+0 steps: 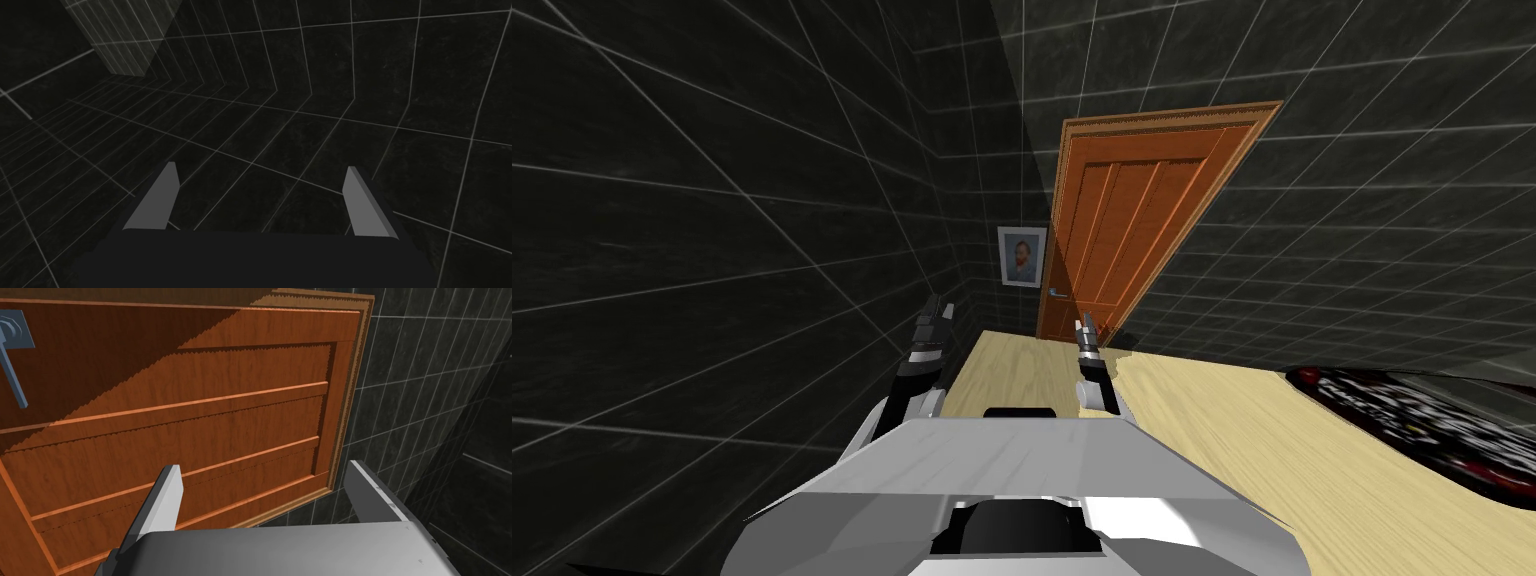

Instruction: Pull the door open

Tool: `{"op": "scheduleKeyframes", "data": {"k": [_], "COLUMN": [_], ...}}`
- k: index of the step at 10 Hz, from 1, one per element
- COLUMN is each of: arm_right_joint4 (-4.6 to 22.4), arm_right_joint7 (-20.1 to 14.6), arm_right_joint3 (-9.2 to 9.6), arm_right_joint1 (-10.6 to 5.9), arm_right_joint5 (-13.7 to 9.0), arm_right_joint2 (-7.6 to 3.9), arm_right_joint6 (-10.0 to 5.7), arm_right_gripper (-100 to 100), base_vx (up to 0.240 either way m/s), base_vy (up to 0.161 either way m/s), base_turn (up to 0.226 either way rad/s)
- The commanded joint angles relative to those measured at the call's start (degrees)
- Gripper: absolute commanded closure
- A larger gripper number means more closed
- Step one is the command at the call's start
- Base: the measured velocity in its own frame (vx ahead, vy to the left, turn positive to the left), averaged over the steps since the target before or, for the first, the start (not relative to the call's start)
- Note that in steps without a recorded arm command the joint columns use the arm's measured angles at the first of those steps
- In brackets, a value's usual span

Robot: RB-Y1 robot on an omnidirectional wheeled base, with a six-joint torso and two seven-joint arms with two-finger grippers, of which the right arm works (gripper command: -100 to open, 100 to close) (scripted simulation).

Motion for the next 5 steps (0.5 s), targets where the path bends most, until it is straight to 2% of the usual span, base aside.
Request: {"op": "scheduleKeyframes", "data": {"k": [1,5], "arm_right_joint4": [2.9,10.1], "arm_right_joint7": [-0.1,-0.2], "arm_right_joint3": [-0.26,-0.6], "arm_right_joint1": [-1.18,-3.92], "arm_right_joint5": [-0.7,-2.3], "arm_right_joint2": [-0.46,-1.19], "arm_right_joint6": [-0.35,-1.46], "arm_right_gripper": [-100,-100], "base_vx": [0.095,0.102], "base_vy": [-0.006,-0.007], "base_turn": [0.05,0.042]}}
